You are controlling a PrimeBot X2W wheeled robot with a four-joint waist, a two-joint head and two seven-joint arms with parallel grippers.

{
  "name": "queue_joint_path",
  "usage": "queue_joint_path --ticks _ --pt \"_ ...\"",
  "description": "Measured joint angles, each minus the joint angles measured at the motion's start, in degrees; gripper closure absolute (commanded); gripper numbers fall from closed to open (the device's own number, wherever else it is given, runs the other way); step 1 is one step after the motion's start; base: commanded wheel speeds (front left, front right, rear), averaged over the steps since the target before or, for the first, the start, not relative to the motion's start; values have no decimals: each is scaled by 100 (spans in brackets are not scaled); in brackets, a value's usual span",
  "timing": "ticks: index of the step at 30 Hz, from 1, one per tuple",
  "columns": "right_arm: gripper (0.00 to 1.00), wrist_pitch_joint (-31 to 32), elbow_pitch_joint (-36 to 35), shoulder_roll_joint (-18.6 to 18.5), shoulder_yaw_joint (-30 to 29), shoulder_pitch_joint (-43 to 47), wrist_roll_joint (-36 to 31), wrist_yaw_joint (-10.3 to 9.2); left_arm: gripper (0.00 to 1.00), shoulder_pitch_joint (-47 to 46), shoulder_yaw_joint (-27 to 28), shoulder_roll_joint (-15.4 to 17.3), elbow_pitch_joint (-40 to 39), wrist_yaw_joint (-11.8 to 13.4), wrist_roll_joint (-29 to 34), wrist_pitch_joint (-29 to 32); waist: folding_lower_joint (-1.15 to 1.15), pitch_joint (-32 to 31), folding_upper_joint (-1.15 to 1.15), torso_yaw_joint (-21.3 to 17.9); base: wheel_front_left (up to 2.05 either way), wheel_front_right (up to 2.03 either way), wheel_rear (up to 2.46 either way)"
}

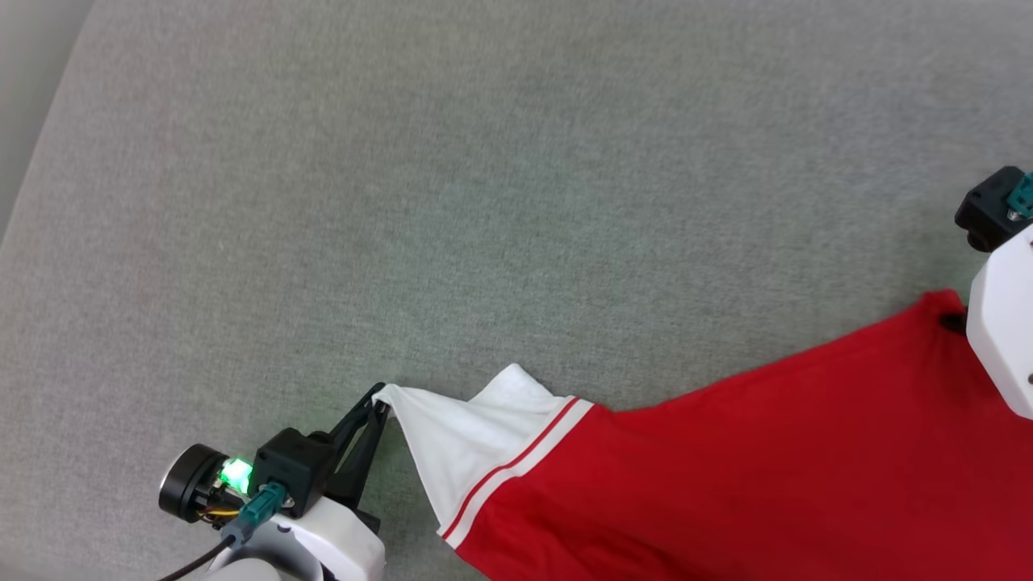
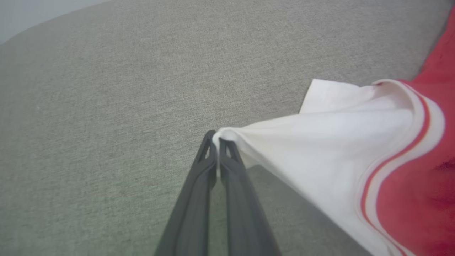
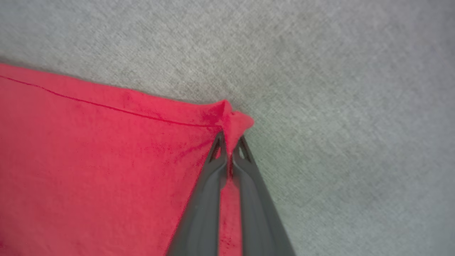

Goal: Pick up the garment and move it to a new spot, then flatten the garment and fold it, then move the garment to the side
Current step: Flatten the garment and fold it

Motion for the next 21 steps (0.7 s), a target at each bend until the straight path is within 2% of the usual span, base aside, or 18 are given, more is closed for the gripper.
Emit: queue_joint_path --ticks 5,10,14,17,21 --pt "100 -739 -27 100 -25 -36 63 1 100 78 75 5 124 -3 -60 -26 0 -382 0 -133 0 0 0" --pt "100 -1392 -156 64 -115 -47 57 1 100 -24 177 149 120 0 73 -34 0 -829 0 -284 0 0 0" --pt "100 -1841 -250 76 -318 -47 58 0 100 -482 361 255 -5 -3 200 3 0 -1153 0 -406 0 0 0" --pt "100 -2065 -336 153 -446 -185 -18 0 100 -992 554 378 8 -99 285 48 -1 -1313 0 -533 0 0 0" --pt "100 -2288 -319 366 -644 -600 -211 0 100 -1762 708 343 27 -297 411 205 -1 -1370 0 -742 0 0 0"
